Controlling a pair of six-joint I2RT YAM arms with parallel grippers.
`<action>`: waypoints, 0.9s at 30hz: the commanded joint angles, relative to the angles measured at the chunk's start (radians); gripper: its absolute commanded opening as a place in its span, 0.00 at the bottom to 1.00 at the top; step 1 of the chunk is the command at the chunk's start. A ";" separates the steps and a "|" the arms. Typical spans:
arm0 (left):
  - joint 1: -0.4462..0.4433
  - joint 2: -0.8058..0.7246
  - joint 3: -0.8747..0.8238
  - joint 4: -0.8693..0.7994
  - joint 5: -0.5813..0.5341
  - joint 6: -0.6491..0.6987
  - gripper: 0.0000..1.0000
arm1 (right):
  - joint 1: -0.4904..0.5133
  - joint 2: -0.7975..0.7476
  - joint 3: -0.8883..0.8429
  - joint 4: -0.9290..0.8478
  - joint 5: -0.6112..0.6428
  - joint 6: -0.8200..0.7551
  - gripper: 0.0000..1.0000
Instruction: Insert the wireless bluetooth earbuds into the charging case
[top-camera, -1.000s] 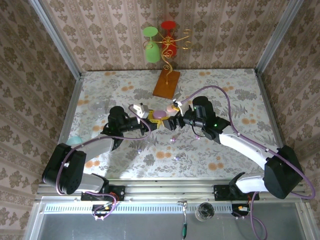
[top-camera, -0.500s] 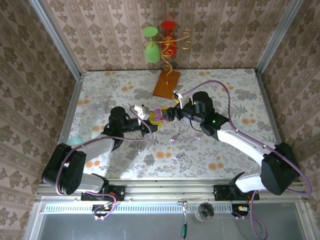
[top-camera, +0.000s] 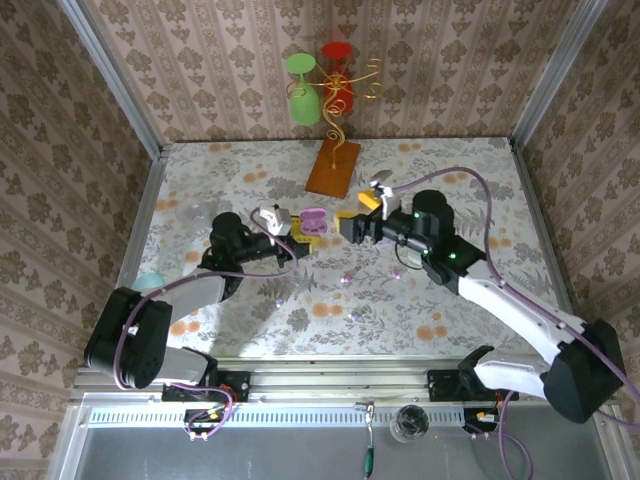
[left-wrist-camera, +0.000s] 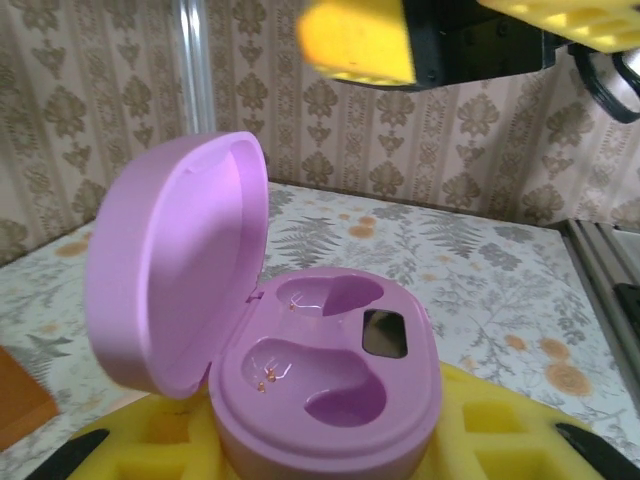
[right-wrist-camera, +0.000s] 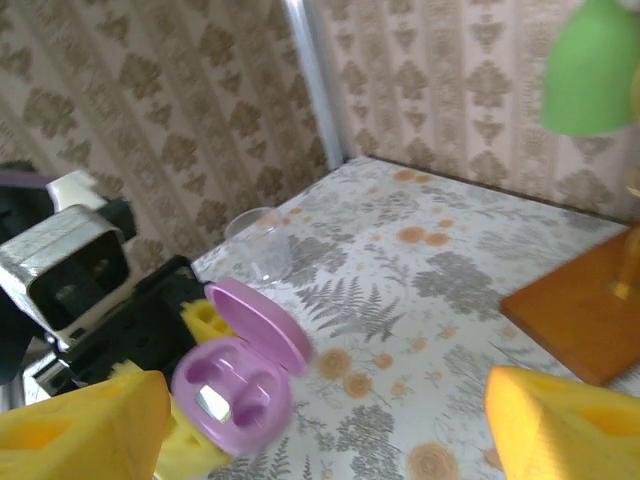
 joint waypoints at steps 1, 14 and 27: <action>0.019 0.003 -0.007 0.066 0.014 -0.022 0.31 | -0.110 -0.029 -0.068 -0.083 0.050 0.257 0.81; 0.021 -0.009 -0.012 0.040 0.018 0.028 0.32 | -0.194 0.149 -0.067 -0.523 0.093 0.400 0.63; 0.049 -0.023 -0.030 0.027 0.011 0.038 0.33 | 0.060 0.489 0.219 -0.959 0.681 0.286 0.45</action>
